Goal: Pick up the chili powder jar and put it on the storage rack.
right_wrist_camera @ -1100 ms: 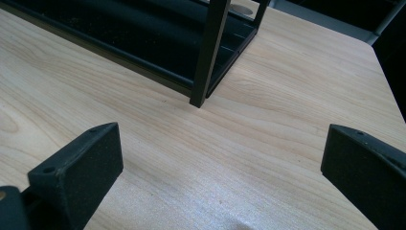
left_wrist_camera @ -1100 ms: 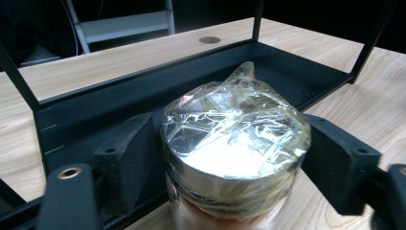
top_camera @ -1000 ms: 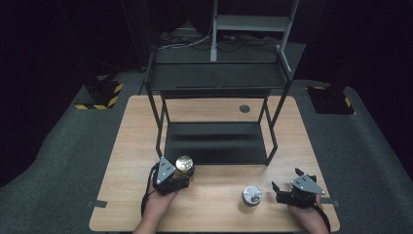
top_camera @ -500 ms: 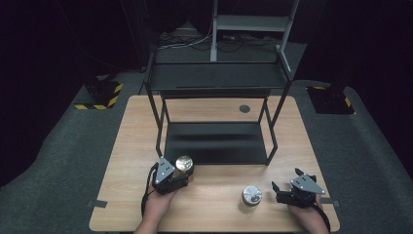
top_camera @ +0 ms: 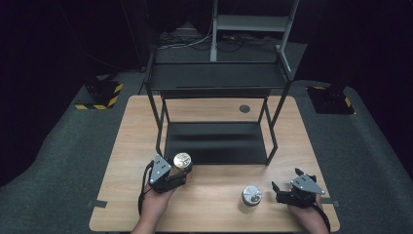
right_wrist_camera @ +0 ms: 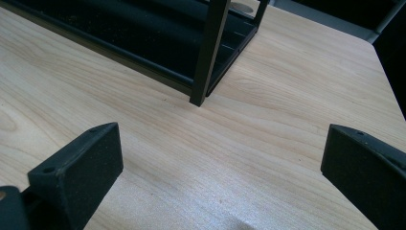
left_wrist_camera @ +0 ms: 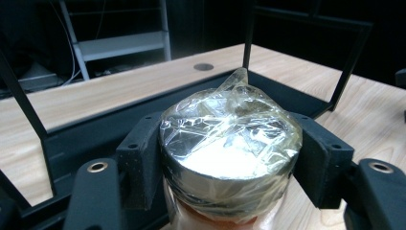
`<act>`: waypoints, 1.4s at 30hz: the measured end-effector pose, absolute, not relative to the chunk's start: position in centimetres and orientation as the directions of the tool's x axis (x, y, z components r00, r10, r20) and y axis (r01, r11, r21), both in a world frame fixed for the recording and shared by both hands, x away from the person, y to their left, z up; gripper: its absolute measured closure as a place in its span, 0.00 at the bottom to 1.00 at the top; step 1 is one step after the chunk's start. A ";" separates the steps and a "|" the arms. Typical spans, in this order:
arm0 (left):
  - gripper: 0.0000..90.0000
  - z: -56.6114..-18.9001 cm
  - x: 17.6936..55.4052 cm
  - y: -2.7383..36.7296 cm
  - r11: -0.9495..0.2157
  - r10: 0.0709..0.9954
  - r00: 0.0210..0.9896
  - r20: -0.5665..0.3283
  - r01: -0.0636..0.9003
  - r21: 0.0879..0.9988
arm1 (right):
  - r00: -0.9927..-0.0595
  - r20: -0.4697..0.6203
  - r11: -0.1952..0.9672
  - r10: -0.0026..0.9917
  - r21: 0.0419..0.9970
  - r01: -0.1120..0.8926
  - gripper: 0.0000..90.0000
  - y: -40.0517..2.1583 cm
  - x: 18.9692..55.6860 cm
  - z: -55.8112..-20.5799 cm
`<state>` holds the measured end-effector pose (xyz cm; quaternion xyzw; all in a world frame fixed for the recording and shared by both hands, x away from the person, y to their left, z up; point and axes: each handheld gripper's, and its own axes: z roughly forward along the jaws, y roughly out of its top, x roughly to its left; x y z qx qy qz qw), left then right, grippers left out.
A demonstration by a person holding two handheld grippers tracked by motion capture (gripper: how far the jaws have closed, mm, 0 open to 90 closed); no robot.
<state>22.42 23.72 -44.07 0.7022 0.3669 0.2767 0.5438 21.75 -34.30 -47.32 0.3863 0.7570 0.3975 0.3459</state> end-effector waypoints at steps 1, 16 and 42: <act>0.38 -43.9 22.4 23.7 -0.141 0.814 0.580 -0.007 0.210 0.967 | -0.462 -0.217 0.386 0.860 0.869 0.310 0.00 -34.3 21.7 -47.3; 0.38 -41.9 21.9 23.9 -0.148 0.809 0.587 0.011 0.186 0.971 | -0.462 -0.206 0.375 0.863 0.873 0.312 0.00 -34.5 21.8 -47.3; 0.38 -37.1 21.6 23.4 -0.142 0.805 0.590 0.053 0.105 0.984 | -0.461 -0.194 0.363 0.866 0.877 0.314 0.00 -34.6 21.8 -47.4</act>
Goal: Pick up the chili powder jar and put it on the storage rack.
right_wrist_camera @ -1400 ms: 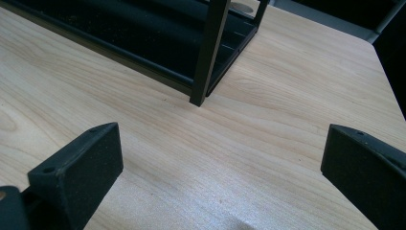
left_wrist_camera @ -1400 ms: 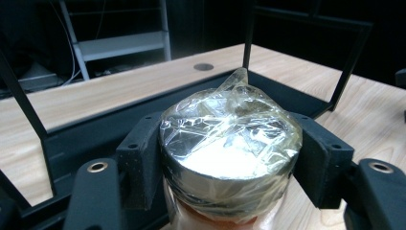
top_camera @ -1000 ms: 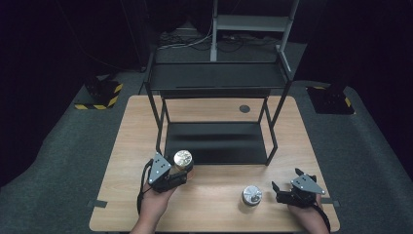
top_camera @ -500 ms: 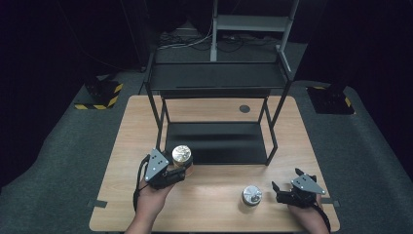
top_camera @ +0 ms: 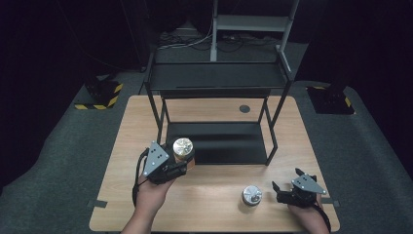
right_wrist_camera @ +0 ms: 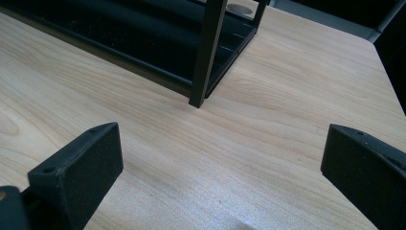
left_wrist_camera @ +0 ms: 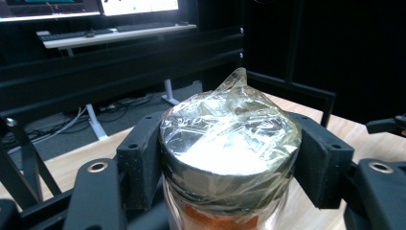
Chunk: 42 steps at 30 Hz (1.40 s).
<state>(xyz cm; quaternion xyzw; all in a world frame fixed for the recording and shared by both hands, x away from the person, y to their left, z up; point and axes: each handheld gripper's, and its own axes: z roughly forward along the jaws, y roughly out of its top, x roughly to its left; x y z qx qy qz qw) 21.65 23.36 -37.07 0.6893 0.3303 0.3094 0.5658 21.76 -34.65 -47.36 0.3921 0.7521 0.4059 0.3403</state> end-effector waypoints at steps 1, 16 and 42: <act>0.38 -36.9 21.8 23.4 -0.138 0.806 0.590 0.052 0.102 0.985 | -0.461 -0.193 0.362 0.866 0.878 0.314 0.00 -34.7 21.8 -47.4; 0.38 -34.2 22.7 23.6 -0.129 0.810 0.583 0.061 0.077 0.989 | -0.463 -0.195 0.366 0.865 0.876 0.315 0.00 -34.6 21.8 -47.3; 0.38 -30.1 23.8 23.8 -0.101 0.819 0.569 0.071 0.022 0.995 | -0.460 -0.186 0.356 0.868 0.880 0.316 0.00 -34.8 21.8 -47.4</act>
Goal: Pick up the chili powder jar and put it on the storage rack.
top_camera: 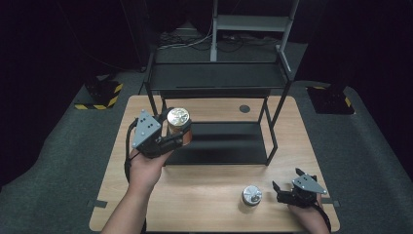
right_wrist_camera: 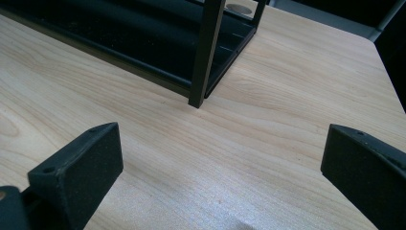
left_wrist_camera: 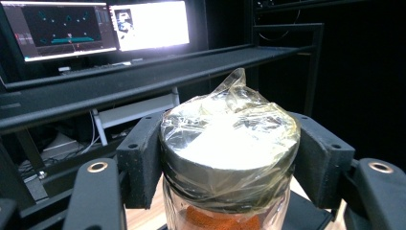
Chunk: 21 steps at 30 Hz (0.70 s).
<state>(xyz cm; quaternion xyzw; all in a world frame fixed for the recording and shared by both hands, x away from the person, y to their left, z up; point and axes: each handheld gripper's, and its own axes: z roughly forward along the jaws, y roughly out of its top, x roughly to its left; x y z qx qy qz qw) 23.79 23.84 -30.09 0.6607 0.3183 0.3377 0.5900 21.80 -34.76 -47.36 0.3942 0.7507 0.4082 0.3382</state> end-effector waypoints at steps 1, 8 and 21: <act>0.38 -29.9 23.9 23.9 -0.102 0.819 0.570 0.071 0.022 0.995 | -0.460 -0.186 0.355 0.868 0.880 0.315 0.00 -34.8 21.8 -47.4; 0.38 -28.9 24.4 23.9 -0.098 0.825 0.560 0.078 0.005 0.995 | -0.460 -0.180 0.350 0.869 0.881 0.317 0.00 -34.8 21.8 -47.4; 0.38 -26.5 25.5 23.7 -0.082 0.835 0.544 0.078 -0.017 0.996 | -0.459 -0.179 0.349 0.870 0.882 0.317 0.00 -34.9 21.8 -47.4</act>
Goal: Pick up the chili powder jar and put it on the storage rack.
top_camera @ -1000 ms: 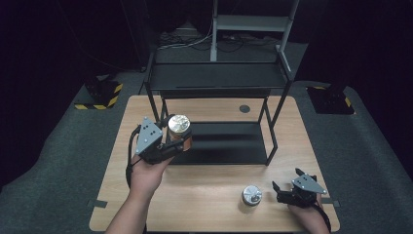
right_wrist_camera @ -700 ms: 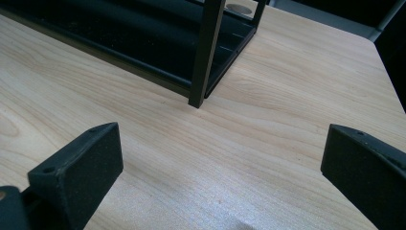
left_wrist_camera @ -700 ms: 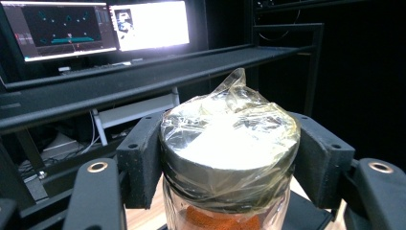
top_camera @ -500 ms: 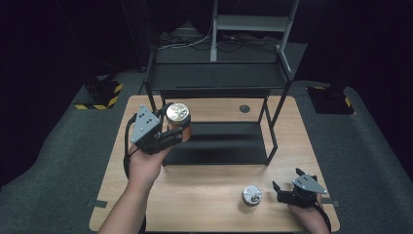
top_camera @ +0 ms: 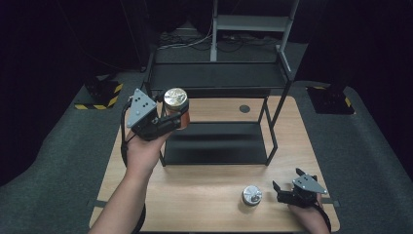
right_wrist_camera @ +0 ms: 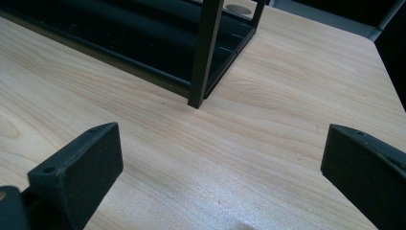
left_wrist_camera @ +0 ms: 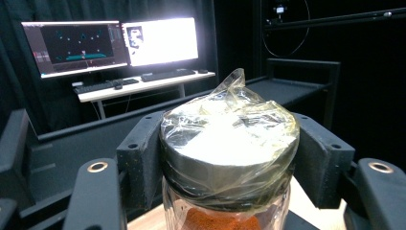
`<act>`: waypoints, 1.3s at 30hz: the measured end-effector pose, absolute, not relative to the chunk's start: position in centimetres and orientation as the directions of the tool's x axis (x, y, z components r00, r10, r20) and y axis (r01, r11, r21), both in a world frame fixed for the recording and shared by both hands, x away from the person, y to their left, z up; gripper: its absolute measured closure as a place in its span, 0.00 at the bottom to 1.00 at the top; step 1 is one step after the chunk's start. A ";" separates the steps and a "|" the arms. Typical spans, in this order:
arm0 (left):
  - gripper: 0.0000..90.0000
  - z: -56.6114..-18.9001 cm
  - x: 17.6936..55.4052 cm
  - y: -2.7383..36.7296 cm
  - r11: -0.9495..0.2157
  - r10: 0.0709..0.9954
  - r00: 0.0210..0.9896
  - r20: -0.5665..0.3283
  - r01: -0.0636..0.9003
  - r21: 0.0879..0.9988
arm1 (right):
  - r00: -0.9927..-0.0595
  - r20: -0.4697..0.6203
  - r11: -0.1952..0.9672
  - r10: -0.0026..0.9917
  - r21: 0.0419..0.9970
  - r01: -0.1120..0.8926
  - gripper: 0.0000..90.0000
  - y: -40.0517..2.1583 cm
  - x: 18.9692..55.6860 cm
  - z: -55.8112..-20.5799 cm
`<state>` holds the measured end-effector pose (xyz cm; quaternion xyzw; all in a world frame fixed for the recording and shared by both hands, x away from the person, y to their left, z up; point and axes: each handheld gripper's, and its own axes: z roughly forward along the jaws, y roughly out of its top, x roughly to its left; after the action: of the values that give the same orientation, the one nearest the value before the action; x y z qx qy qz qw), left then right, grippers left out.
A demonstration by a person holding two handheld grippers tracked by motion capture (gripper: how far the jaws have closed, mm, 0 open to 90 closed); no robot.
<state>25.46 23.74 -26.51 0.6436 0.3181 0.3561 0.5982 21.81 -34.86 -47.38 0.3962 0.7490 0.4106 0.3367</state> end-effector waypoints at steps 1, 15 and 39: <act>0.38 -26.3 25.6 23.7 -0.077 0.835 0.545 0.074 -0.016 0.997 | -0.459 -0.179 0.349 0.870 0.882 0.317 0.00 -34.9 21.8 -47.4; 0.38 -23.6 26.5 23.1 -0.084 0.845 0.525 0.100 -0.053 0.995 | -0.459 -0.170 0.340 0.872 0.886 0.316 0.00 -35.0 21.8 -47.4; 0.38 -21.6 28.9 21.6 -0.078 0.851 0.515 0.100 -0.064 0.995 | -0.452 -0.163 0.328 0.877 0.891 0.314 0.00 -35.1 21.7 -47.5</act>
<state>28.91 21.61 -21.63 0.6283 0.3133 0.3800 0.6023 21.67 -35.13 -47.52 0.4013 0.7422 0.4184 0.3362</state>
